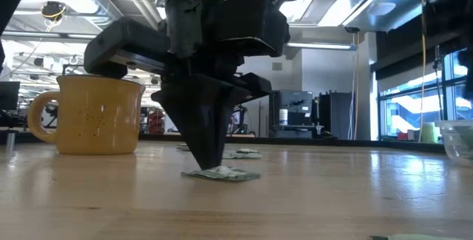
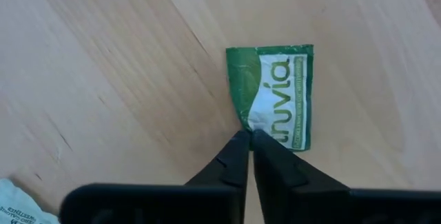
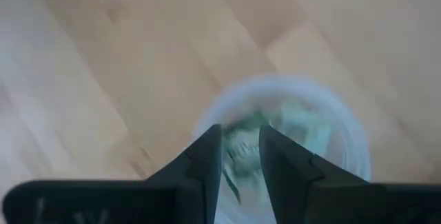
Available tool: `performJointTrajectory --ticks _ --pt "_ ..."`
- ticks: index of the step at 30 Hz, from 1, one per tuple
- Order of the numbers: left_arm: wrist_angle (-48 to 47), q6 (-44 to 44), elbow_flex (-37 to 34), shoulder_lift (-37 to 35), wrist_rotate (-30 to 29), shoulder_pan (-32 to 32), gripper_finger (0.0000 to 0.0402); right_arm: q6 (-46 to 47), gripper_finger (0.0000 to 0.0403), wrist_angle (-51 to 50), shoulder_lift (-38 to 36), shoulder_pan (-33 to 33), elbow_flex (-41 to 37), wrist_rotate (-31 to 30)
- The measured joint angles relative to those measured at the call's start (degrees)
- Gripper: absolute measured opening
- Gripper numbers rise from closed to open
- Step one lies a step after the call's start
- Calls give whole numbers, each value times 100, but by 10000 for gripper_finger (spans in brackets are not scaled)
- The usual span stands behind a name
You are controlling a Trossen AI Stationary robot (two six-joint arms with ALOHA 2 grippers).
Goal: Pick and place Stevia / Truvia into bins
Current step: Put the green stevia packet into the transparent container
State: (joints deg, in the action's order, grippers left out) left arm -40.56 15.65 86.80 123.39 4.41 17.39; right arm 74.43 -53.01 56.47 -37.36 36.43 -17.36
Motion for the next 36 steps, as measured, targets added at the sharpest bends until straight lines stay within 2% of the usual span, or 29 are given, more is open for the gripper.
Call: performJointTrajectory --ticks 4,8,11,13,16,19,29,36 --pt "-25 -14 -4 -6 -36 2 3 -392 101 228 0 -2 371 -522" --pt "-30 -16 -21 -156 -384 24 2 -1364 101 1370 2 0 397 -709" --pt "-145 -33 -48 -315 -999 18 2 -1816 101 2174 4 0 347 -717" --pt "-34 -142 49 -490 -1668 5 2 -1826 101 2520 4 20 344 -736" --pt "333 -443 145 -686 -2787 2 2 -1773 101 2857 4 82 339 -1044" --pt "765 -690 161 -704 -3387 -32 3 -1780 101 3028 7 200 339 -1327" --pt "2329 -713 326 -745 -3661 -181 3 -2216 101 3182 148 669 339 -1462" --pt "2890 -448 326 -745 -3808 -219 3 -2258 101 3397 281 899 336 -1465"
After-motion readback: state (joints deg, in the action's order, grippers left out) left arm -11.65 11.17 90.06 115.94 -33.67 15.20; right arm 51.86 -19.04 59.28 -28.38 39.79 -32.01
